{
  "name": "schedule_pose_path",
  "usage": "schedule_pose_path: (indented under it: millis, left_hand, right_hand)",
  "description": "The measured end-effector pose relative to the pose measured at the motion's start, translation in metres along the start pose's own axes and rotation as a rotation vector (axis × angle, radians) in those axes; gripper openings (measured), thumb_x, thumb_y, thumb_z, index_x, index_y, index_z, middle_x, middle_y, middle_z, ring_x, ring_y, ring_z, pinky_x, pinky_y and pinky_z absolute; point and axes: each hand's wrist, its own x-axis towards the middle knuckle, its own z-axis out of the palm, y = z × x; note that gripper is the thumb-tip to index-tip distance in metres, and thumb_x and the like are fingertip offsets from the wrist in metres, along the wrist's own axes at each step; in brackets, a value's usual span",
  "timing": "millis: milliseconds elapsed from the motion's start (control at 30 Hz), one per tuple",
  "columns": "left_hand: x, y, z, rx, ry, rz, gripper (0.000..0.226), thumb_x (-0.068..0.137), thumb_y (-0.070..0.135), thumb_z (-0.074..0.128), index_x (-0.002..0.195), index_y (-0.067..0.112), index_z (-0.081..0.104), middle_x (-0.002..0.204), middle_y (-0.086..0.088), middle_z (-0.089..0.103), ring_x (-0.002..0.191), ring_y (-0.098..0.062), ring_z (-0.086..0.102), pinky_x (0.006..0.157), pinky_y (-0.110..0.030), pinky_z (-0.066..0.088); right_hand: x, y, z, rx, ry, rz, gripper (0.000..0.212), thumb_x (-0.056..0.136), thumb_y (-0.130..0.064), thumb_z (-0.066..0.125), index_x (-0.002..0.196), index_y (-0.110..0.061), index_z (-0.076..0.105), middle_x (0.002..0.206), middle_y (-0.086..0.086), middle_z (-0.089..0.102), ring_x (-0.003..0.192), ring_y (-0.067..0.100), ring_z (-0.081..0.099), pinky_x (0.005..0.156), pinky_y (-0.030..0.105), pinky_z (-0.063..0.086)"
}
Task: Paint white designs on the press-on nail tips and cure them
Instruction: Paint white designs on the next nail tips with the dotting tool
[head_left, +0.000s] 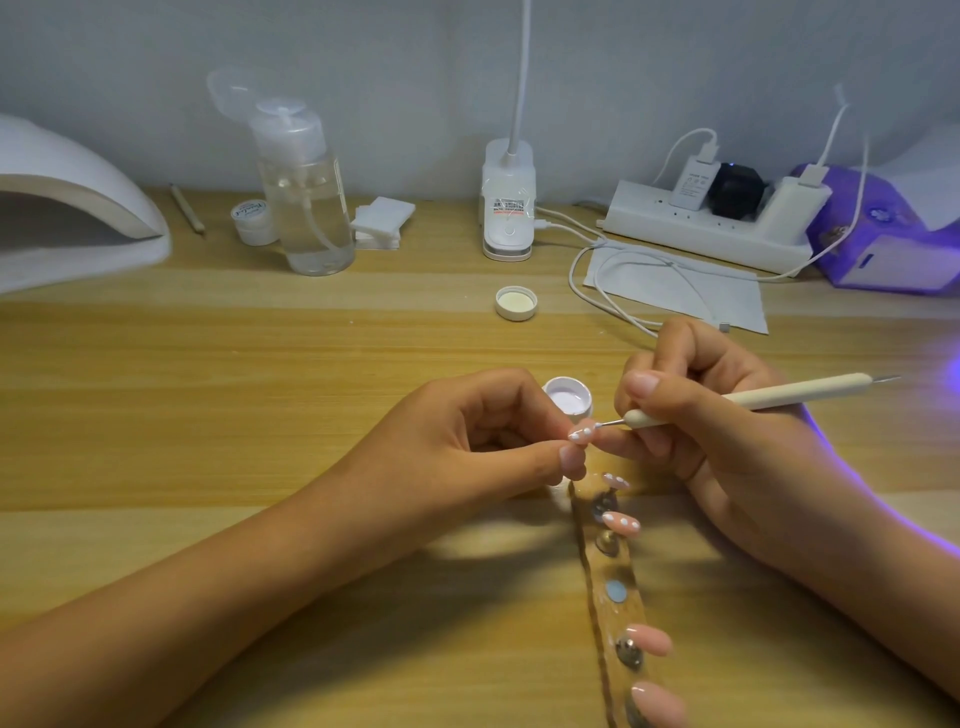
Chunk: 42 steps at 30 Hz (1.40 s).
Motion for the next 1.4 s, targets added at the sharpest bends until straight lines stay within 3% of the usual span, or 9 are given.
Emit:
schedule_pose_path:
  millis: [300, 800, 1000, 1133, 1300, 1400]
  left_hand:
    - [-0.0005, -0.0010, -0.0006, -0.008, -0.004, -0.003, 0.009, 0.074, 0.027, 0.072, 0.082, 0.023, 0.071, 0.080, 0.004, 0.073, 0.074, -0.005, 0.064, 0.071, -0.019, 0.052]
    - [0.0000, -0.0004, -0.0004, 0.009, 0.000, -0.003, 0.006, 0.078, 0.018, 0.075, 0.082, 0.022, 0.071, 0.079, 0.005, 0.073, 0.072, -0.005, 0.063, 0.069, -0.018, 0.051]
    - [0.0000, 0.0005, 0.0002, 0.011, -0.003, 0.005, 0.007, 0.076, 0.022, 0.076, 0.081, 0.024, 0.071, 0.077, 0.007, 0.072, 0.070, -0.003, 0.062, 0.067, -0.015, 0.049]
    - [-0.0005, 0.0008, 0.0002, 0.006, 0.001, 0.004, 0.009, 0.074, 0.027, 0.074, 0.081, 0.024, 0.071, 0.077, 0.006, 0.072, 0.071, -0.003, 0.063, 0.068, -0.016, 0.050]
    - [-0.0003, 0.0002, 0.0001, 0.015, 0.011, -0.005, 0.009, 0.077, 0.018, 0.074, 0.080, 0.025, 0.071, 0.078, 0.005, 0.073, 0.072, -0.006, 0.064, 0.070, -0.019, 0.052]
    - [-0.0006, 0.0000, 0.0003, 0.017, 0.013, -0.015, 0.010, 0.073, 0.026, 0.077, 0.081, 0.024, 0.071, 0.081, 0.000, 0.074, 0.075, -0.010, 0.064, 0.073, -0.024, 0.053]
  right_hand:
    - [0.0000, -0.0022, 0.0043, 0.014, 0.037, 0.018, 0.024, 0.075, -0.002, 0.060, 0.056, -0.015, 0.051, 0.055, 0.005, 0.044, 0.048, 0.008, 0.045, 0.059, 0.025, 0.057]
    - [0.0002, -0.0015, 0.0017, -0.016, 0.014, 0.020, 0.027, 0.074, -0.002, 0.068, 0.058, -0.016, 0.051, 0.057, 0.003, 0.049, 0.050, 0.008, 0.045, 0.060, 0.025, 0.056]
    - [0.0001, -0.0017, 0.0022, -0.014, 0.037, 0.029, 0.024, 0.075, -0.003, 0.060, 0.057, -0.016, 0.051, 0.056, 0.002, 0.048, 0.050, 0.008, 0.044, 0.059, 0.024, 0.056]
    - [0.0000, -0.0020, 0.0034, 0.000, 0.035, 0.021, 0.023, 0.075, -0.003, 0.060, 0.057, -0.014, 0.050, 0.055, 0.005, 0.044, 0.049, 0.008, 0.044, 0.059, 0.024, 0.057]
    - [-0.0003, -0.0014, 0.0027, -0.010, 0.031, 0.018, 0.024, 0.074, -0.004, 0.062, 0.057, -0.015, 0.051, 0.056, 0.005, 0.046, 0.049, 0.008, 0.045, 0.060, 0.025, 0.057]
    - [-0.0003, -0.0017, 0.0023, -0.021, 0.019, 0.018, 0.026, 0.072, -0.002, 0.068, 0.057, -0.015, 0.051, 0.057, 0.003, 0.048, 0.049, 0.008, 0.045, 0.060, 0.024, 0.056]
